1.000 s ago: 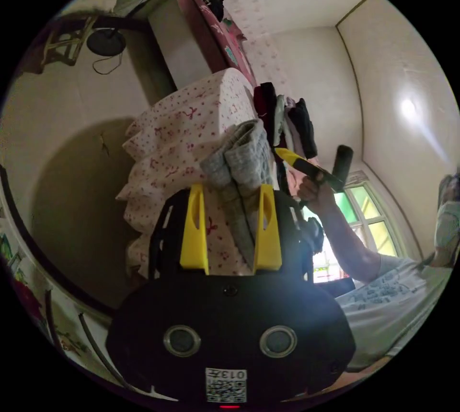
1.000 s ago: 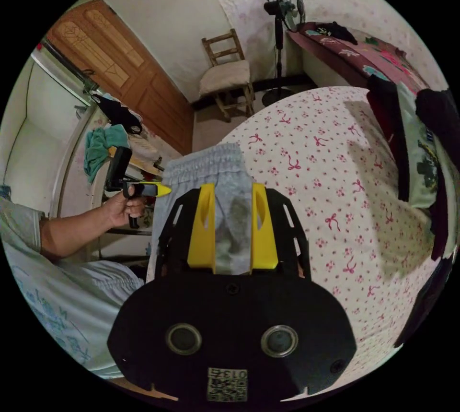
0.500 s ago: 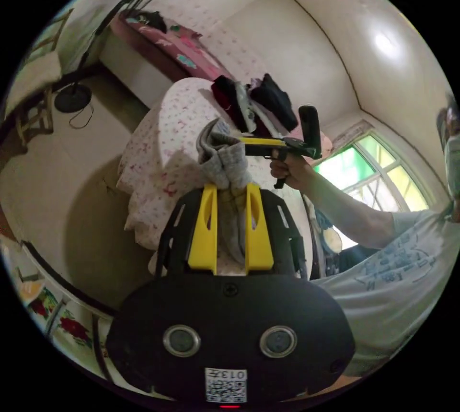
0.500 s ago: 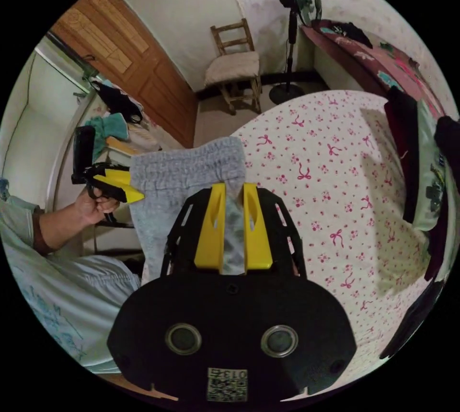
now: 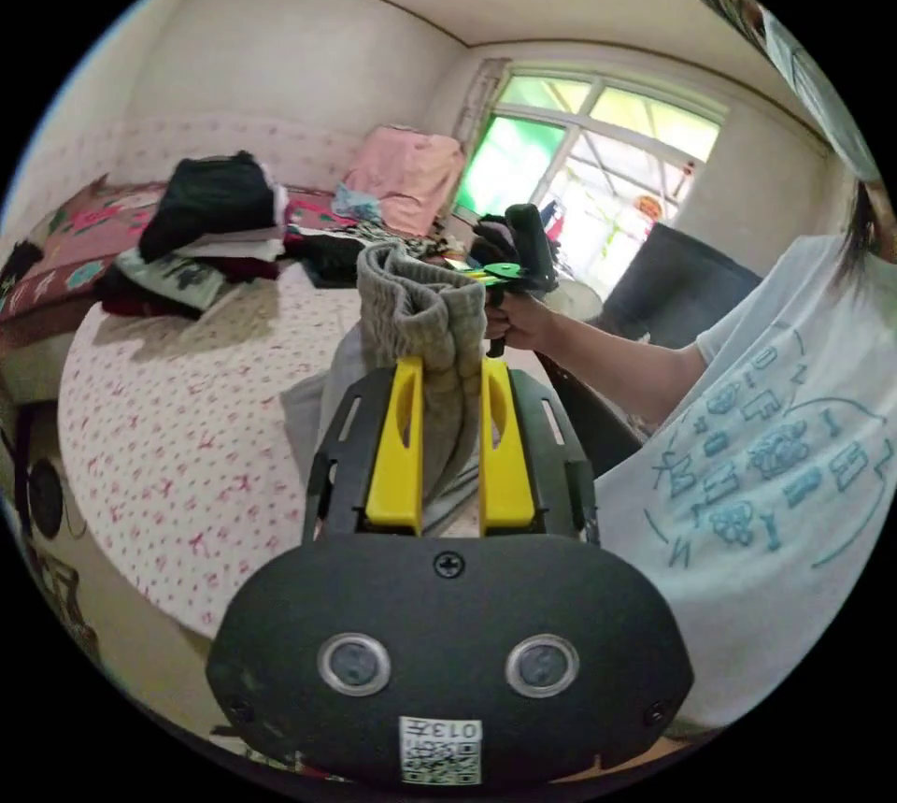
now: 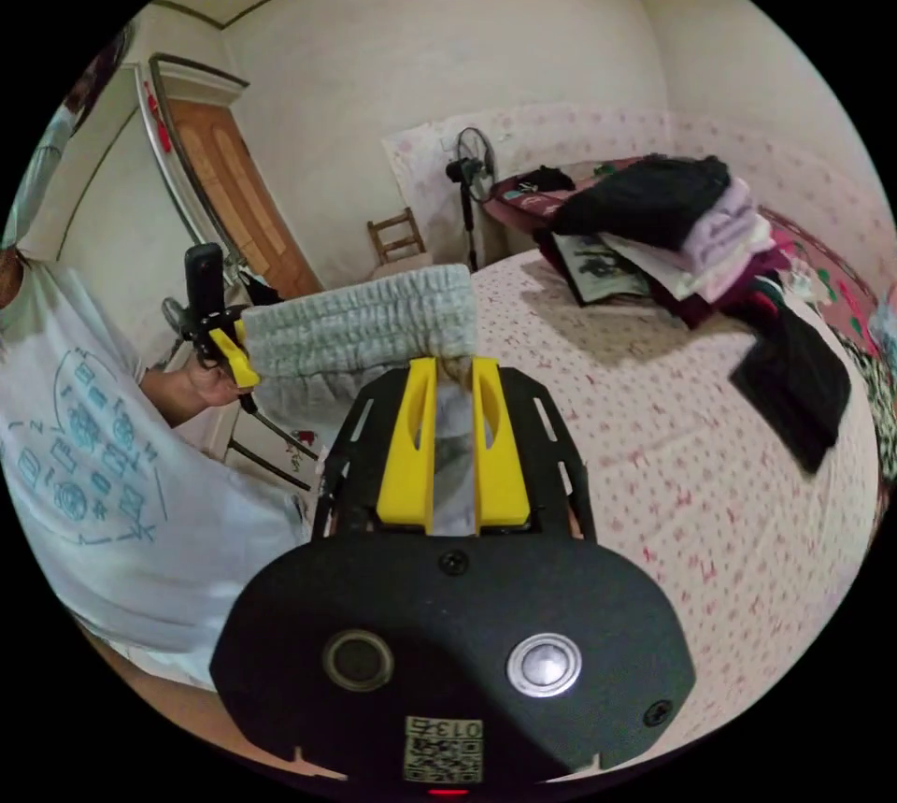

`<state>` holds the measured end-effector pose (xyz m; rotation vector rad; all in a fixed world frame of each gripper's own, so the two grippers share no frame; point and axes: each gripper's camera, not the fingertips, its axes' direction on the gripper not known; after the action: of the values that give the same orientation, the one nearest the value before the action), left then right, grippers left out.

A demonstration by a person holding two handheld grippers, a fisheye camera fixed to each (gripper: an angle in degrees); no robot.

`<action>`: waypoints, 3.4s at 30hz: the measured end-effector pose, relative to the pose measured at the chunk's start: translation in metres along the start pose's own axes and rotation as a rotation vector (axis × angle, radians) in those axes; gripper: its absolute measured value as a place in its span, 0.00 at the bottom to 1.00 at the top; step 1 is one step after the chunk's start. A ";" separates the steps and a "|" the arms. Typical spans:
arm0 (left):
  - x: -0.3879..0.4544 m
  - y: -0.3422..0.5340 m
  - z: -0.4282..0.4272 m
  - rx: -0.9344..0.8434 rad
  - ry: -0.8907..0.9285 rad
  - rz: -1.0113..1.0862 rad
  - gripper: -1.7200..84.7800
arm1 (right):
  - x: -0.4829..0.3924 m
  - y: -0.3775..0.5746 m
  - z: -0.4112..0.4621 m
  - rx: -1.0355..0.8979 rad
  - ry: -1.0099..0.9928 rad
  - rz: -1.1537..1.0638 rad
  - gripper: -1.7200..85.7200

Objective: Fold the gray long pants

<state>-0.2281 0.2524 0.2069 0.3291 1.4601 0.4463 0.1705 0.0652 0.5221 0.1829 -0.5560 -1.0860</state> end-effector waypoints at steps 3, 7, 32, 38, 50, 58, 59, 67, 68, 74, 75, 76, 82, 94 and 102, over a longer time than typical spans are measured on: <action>0.044 -0.010 0.092 -0.103 0.076 0.104 0.12 | 0.019 0.074 -0.033 -0.011 0.122 0.142 0.09; 0.101 0.013 0.241 -0.365 0.067 0.294 0.09 | 0.044 0.163 -0.048 -0.100 0.284 0.391 0.05; 0.044 0.093 0.385 -0.564 -0.300 0.042 0.11 | 0.067 0.325 -0.095 -0.146 0.193 0.727 0.12; 0.043 0.099 0.403 -0.576 -0.289 0.028 0.10 | 0.060 0.343 -0.112 -0.118 0.217 0.667 0.10; 0.058 0.108 0.464 -0.602 -0.252 0.136 0.18 | 0.085 0.399 -0.127 -0.068 0.064 0.813 0.18; 0.064 0.132 0.475 -0.549 -0.338 0.171 0.18 | 0.085 0.425 -0.135 -0.029 0.083 0.827 0.16; 0.064 0.133 0.477 -0.556 -0.342 0.173 0.17 | 0.089 0.431 -0.136 -0.011 0.054 0.866 0.16; 0.061 0.139 0.487 -0.595 -0.361 0.179 0.17 | 0.084 0.439 -0.144 0.004 -0.032 0.805 0.12; 0.063 0.140 0.488 -0.595 -0.354 0.188 0.17 | 0.076 0.434 -0.150 0.030 -0.031 0.754 0.12; 0.062 0.147 0.496 -0.604 -0.379 0.190 0.17 | 0.066 0.439 -0.143 -0.016 0.038 0.758 0.11; 0.061 0.147 0.497 -0.604 -0.380 0.191 0.17 | 0.067 0.443 -0.144 0.002 0.004 0.768 0.10; 0.060 0.148 0.497 -0.606 -0.381 0.191 0.17 | 0.067 0.445 -0.144 0.009 -0.006 0.764 0.10; 0.062 0.138 0.486 -0.574 -0.280 0.155 0.15 | 0.024 0.427 -0.159 0.013 0.125 0.635 0.08; 0.063 0.152 0.515 -0.627 -0.218 0.215 0.13 | 0.008 0.468 -0.168 0.007 0.134 0.855 0.10; 0.028 0.133 0.471 -0.511 -0.512 0.249 0.10 | -0.057 0.441 -0.190 0.003 0.322 0.677 0.10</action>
<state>0.2297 0.4077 0.2874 0.1918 0.7724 0.8466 0.5947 0.2967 0.5200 0.1516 -0.2899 -0.3844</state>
